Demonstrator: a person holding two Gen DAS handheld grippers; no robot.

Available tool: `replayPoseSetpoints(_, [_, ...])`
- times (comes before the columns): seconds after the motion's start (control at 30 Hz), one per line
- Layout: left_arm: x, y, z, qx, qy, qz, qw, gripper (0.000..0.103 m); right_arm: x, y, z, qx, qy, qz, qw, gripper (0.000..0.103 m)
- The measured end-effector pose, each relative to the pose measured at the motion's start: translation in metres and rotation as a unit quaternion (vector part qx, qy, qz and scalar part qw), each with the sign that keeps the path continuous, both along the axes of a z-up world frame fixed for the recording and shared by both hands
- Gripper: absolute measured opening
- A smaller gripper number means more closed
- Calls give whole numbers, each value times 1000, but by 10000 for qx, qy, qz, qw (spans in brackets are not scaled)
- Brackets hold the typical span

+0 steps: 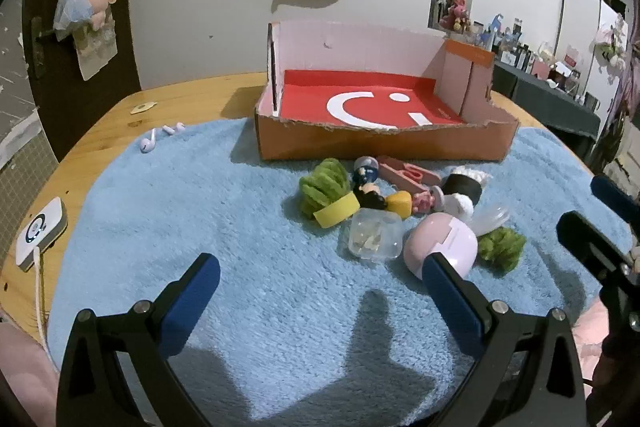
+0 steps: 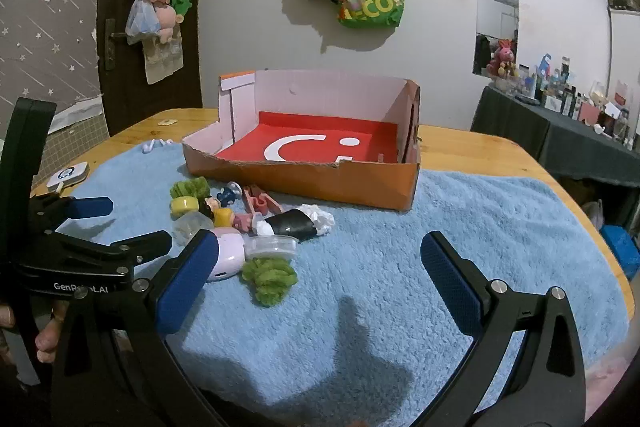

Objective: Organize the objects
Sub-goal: 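Close the left gripper on the clear plastic box while the right grips the green pom-pom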

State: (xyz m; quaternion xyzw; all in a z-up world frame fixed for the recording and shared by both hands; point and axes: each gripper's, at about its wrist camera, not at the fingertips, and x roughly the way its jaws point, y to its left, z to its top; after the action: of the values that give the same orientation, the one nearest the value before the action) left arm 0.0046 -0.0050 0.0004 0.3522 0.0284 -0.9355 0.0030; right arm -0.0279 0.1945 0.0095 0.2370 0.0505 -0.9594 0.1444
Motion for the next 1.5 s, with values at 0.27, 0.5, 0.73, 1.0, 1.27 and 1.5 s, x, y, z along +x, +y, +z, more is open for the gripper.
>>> replayPoseSetpoints(0.27, [-4,0,-5,157,-105,-209,9996,101,-6,-2,-2,40,-163,108,9998,95])
replayPoseSetpoints(0.5, [-10,8,-10,101,-154,-423,9989,79,-17,-4,-19,-66,-640,300,9975,65])
replayPoseSetpoints(0.73, [-17,8,-16,281,-313,-594,9973,55,-21,-4,-27,-164,-844,412,9954,55])
replayPoseSetpoints(1.0, [-25,10,-17,202,-335,-645,9972,55,-25,-14,-34,-114,-1022,651,9926,50])
replayPoseSetpoints(1.27, [-35,15,-17,133,-361,-670,9970,51,-35,-14,-41,-215,-1215,680,9900,46])
replayPoseSetpoints(1.5, [-41,18,-18,70,-356,-688,9970,44,-41,-13,-45,-350,-1380,795,9866,31])
